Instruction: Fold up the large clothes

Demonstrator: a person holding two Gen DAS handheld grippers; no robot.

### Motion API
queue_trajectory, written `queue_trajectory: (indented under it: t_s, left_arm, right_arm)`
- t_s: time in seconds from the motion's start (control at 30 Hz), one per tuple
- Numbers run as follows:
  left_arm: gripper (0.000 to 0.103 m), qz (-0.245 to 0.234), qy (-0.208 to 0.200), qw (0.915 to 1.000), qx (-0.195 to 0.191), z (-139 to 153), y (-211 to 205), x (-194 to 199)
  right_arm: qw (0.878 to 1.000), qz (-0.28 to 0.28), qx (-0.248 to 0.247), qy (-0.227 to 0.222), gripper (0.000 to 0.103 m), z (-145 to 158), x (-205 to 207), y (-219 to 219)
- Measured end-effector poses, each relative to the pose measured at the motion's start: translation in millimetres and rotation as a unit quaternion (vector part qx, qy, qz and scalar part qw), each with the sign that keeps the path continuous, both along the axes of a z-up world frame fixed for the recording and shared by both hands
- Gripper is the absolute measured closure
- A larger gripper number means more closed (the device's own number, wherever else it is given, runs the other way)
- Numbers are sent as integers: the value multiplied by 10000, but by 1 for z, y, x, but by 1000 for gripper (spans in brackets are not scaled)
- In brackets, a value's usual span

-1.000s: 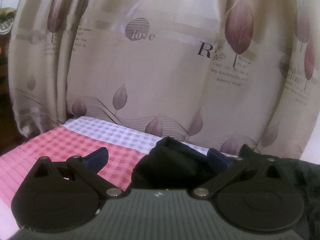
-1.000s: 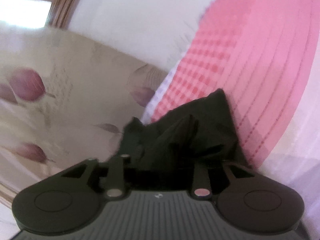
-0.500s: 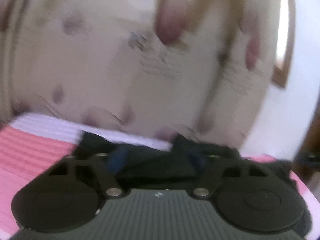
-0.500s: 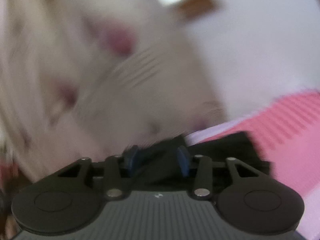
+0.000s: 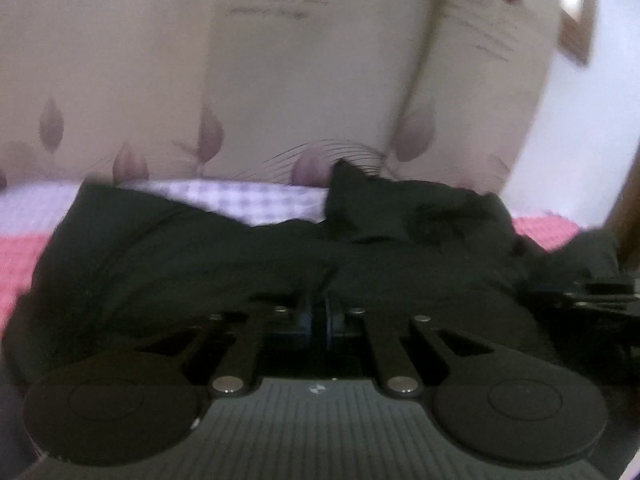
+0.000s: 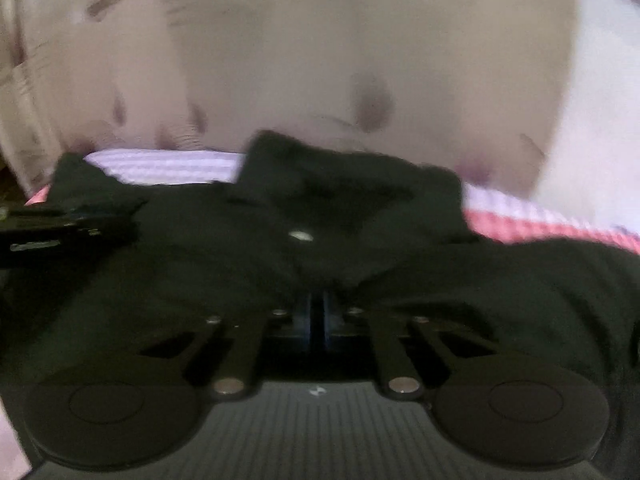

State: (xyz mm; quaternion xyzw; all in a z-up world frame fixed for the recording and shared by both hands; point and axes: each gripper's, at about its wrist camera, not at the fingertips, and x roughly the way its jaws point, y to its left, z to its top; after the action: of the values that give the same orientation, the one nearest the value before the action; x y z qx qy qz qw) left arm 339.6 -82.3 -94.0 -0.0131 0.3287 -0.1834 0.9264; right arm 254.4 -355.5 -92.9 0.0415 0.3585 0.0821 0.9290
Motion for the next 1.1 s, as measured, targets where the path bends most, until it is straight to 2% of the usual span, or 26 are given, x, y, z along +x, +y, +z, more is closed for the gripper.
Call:
queue_trajectory:
  t_s: [0.17, 0.23, 0.5, 0.57, 0.73, 0.83, 1.1]
  left_arm:
    - [92, 241, 139, 9969, -742, -22, 36, 12]
    - [92, 324, 187, 9944, -989, -27, 48, 14]
    - [92, 930, 278, 9895, -1069, -29, 92, 18]
    - [92, 1064, 297, 9895, -930, -32, 102, 19]
    - [92, 1129, 313, 9876, -1041, -39, 117, 17]
    - [92, 1121, 106, 9905, -789, -40, 108, 14]
    - [92, 1165, 300, 9843, -1291, -50, 120, 17]
  right_arm:
    - [9981, -507, 357, 56, 103, -12, -12, -67]
    - [9952, -729, 647, 96, 103, -19, -17, -94]
    - [9785, -1445, 1463, 163, 103, -32, -42, -163]
    - [9737, -1597, 1615, 149, 103, -33, -51, -174]
    - [9780, -1613, 1323, -44, 103, -47, -59, -172]
    - [9819, -1629, 934, -231, 103, -52, -56, -160]
    - [9816, -1672, 894, -234, 103, -61, -53, -162]
